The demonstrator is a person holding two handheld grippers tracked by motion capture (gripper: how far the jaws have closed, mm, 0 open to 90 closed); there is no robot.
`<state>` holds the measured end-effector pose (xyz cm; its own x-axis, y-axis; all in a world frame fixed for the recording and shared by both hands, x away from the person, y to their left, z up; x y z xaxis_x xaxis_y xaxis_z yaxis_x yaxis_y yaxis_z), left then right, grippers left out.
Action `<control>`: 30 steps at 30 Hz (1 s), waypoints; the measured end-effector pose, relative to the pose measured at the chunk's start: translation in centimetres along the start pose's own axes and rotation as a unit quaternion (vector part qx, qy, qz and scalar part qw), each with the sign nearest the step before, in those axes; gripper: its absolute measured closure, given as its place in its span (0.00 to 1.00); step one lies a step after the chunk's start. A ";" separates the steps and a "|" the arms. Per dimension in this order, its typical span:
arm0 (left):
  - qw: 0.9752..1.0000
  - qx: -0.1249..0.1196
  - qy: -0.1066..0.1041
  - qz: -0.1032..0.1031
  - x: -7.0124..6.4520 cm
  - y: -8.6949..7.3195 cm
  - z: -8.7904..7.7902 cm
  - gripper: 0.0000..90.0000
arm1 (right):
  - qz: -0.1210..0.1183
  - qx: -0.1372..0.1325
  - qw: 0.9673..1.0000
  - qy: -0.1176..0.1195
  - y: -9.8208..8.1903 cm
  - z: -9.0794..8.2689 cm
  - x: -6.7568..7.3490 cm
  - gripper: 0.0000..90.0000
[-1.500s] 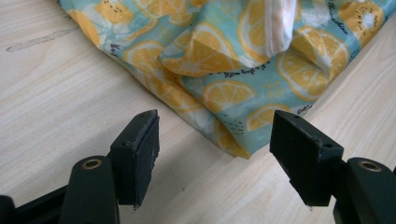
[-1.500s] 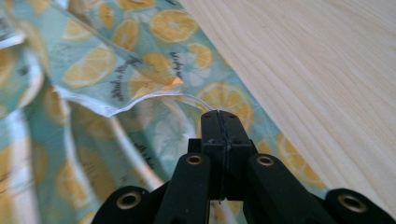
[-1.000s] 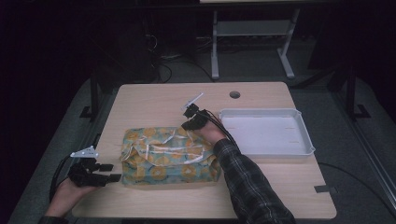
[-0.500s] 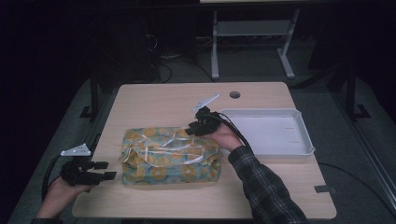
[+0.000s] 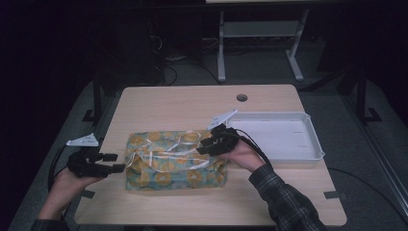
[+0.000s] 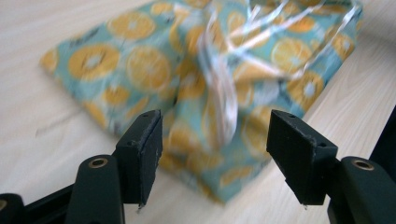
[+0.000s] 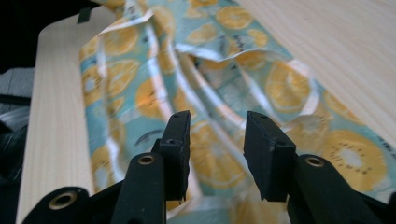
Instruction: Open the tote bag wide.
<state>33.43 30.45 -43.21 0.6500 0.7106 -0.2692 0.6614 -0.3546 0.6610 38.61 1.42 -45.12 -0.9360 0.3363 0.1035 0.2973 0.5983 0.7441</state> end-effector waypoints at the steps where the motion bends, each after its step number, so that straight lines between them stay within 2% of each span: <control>1: 1.000 -0.001 -0.002 0.005 -0.1 0.6 0.2 0.41 | 0.000 0.002 1.000 0.003 -0.1 0.0 0.3 0.66; 3: 1.000 -0.008 -0.008 0.009 -0.6 1.9 0.9 0.42 | -0.013 0.006 1.000 0.007 -0.2 0.1 0.4 0.65; 5: 1.000 -0.004 -0.007 0.021 -0.6 2.8 1.5 0.43 | -0.015 0.005 1.000 0.011 -0.1 0.2 0.7 0.64; 8: 1.000 -0.003 -0.009 0.023 -0.6 3.9 2.7 0.47 | -0.018 0.003 1.000 0.016 0.1 0.3 1.1 0.63; 11: 1.000 0.001 -0.016 0.020 -0.5 4.5 3.9 0.52 | -0.028 0.004 1.000 0.012 0.0 0.1 1.0 0.61; 13: 1.000 0.009 -0.019 0.023 -0.3 4.5 4.7 0.57 | -0.020 -0.003 1.000 0.014 0.0 -0.2 1.2 0.61; 14: 1.000 0.014 -0.018 0.022 -0.3 4.5 5.1 0.60 | -0.023 -0.006 1.000 0.015 0.0 -0.3 1.1 0.61; 16: 0.999 0.024 -0.014 0.029 -0.2 4.3 5.7 0.70 | -0.017 -0.007 1.000 0.014 -0.1 -0.4 1.1 0.61; 18: 0.999 0.026 -0.017 0.033 -0.2 4.4 6.0 0.84 | -0.018 -0.007 1.000 0.014 -0.2 -0.4 1.0 0.60; 20: 0.999 0.018 -0.018 0.031 0.0 4.8 6.2 0.96 | -0.017 -0.003 1.000 0.013 -0.3 -0.4 0.9 0.60; 23: 1.000 0.008 -0.015 0.026 0.6 5.3 6.4 0.99 | -0.018 -0.001 1.000 0.015 -0.4 -0.3 1.0 0.60; 30: 1.000 -0.015 0.015 0.003 3.2 6.6 7.2 1.00 | -0.024 0.001 1.000 0.014 -0.5 -0.2 1.2 0.60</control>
<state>42.55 26.04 -44.72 0.6427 0.7263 -0.2438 0.6455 -0.3420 0.6830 37.31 1.38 -45.26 -0.9540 0.2872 0.0863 0.2527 0.6147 0.7472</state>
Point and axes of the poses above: each handheld gripper's, and its own axes: z roughly forward along the jaws, y roughly out of its top, x roughly to its left, the point moved 9 cm from there along z, roughly forward along the jaws, and after that the axes turned 5 degrees about -z, right-handed, at the moved point
